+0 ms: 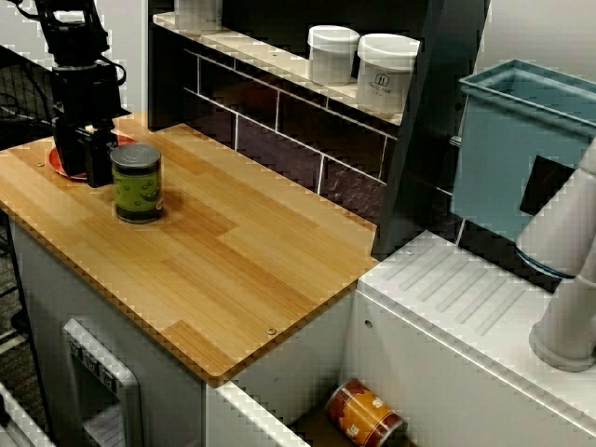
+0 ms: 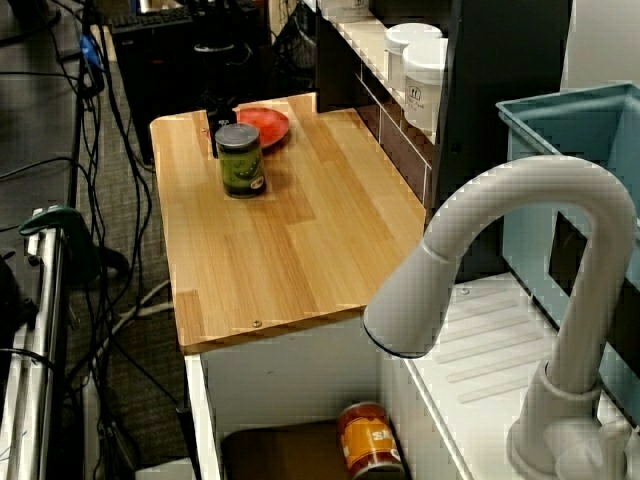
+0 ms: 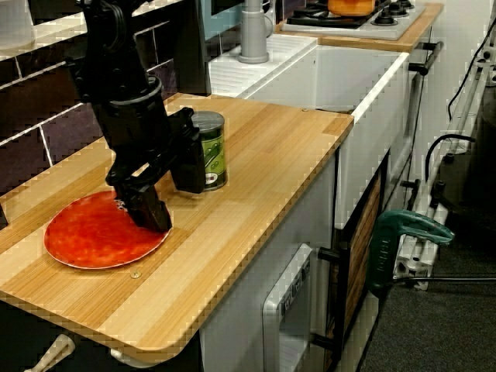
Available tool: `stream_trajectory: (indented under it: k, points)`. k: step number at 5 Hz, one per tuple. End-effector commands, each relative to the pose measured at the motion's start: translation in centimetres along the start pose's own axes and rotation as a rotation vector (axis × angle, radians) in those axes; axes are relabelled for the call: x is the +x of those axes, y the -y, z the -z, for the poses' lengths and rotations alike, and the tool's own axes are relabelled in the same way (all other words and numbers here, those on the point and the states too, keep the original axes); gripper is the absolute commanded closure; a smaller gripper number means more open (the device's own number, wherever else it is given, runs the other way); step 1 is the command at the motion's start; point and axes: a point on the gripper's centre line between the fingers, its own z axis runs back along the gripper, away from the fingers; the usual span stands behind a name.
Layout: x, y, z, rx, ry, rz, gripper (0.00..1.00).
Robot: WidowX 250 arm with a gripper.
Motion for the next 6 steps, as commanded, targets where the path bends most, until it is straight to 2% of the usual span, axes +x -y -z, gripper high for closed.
stream_trajectory:
  k: [1, 2, 3, 4, 6]
  points:
    - [0.9, 3.6, -0.5, 0.11, 0.091, -0.07, 0.0]
    - [0.7, 4.6, 0.0, 0.155, 0.179, -0.146, 0.0]
    - [0.6, 5.0, 0.5, 0.178, 0.186, -0.148, 0.0]
    - [0.5, 4.6, 0.2, 0.165, 0.179, -0.152, 0.0]
    - [1.5, 2.7, -1.1, 0.1, 0.094, -0.147, 0.0]
